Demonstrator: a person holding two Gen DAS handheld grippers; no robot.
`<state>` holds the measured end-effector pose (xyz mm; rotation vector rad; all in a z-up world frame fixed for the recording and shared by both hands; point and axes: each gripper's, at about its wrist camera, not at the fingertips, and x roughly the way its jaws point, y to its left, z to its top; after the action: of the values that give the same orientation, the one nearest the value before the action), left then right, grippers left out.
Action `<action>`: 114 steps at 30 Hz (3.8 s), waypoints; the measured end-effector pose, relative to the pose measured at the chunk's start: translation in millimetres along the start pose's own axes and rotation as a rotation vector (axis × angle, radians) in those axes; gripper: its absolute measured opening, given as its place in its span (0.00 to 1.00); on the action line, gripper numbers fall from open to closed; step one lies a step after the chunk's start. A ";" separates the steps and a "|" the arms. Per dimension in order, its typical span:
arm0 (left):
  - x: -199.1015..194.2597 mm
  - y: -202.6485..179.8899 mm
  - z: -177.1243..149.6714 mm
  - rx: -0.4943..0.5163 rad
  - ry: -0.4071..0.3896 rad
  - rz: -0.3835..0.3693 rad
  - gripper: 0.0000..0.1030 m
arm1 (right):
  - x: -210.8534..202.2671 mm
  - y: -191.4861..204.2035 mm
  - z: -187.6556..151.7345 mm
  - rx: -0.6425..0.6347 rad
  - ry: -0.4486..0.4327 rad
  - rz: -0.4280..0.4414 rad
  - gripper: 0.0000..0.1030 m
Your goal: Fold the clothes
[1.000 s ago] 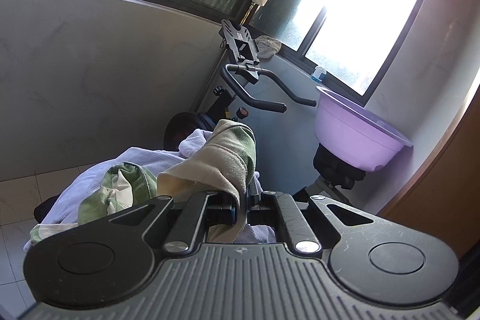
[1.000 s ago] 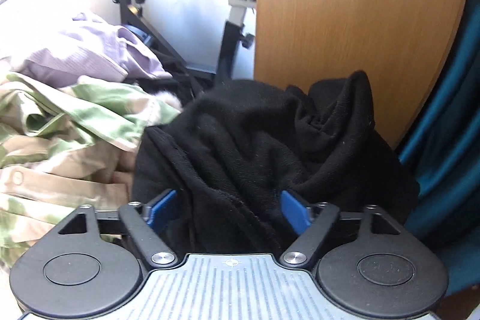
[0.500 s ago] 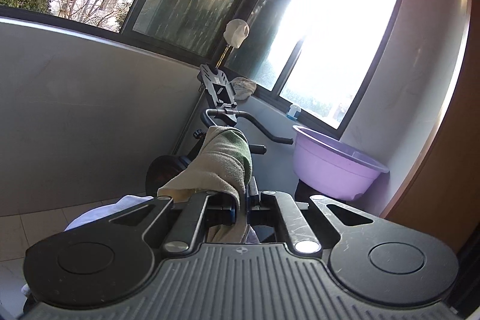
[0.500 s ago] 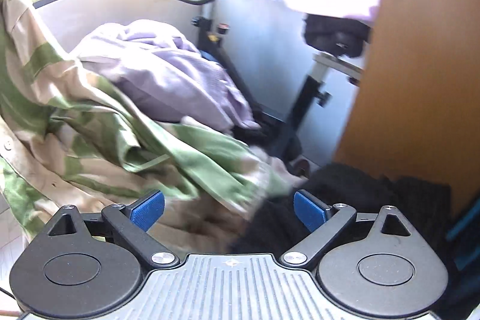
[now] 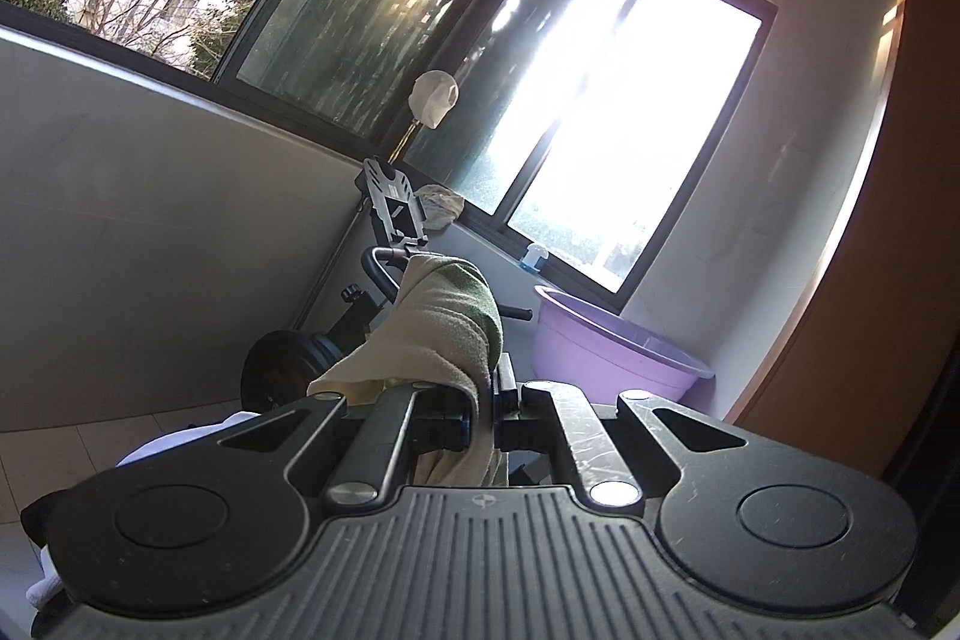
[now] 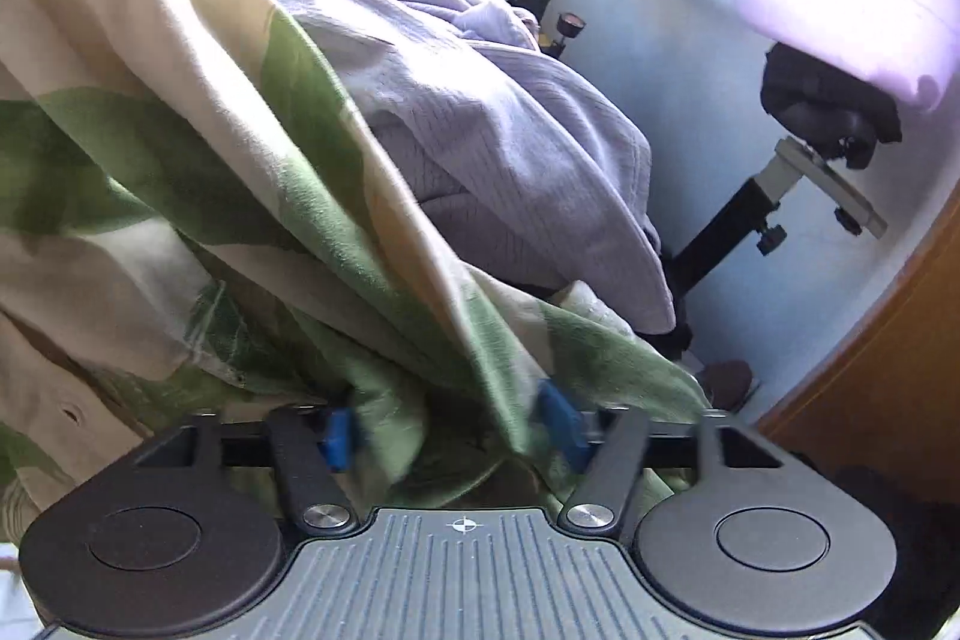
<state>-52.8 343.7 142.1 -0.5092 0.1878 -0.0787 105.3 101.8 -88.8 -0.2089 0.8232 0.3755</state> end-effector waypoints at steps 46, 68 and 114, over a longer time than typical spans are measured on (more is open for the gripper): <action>157.8 75.2 -29.8 0.097 0.331 0.270 0.12 | -31.3 51.1 -47.1 0.069 0.120 0.335 0.06; 195.6 32.0 -36.8 0.214 0.462 0.274 0.78 | -71.6 -24.7 -30.4 0.283 -0.044 0.135 0.64; 256.6 -6.1 -135.0 0.701 0.667 0.166 0.99 | -62.9 15.3 -73.2 0.122 -0.034 0.011 0.95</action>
<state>171.7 242.9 -11.4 0.2519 0.8197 -0.1427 10.8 76.7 -91.1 -0.0844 0.8113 0.3376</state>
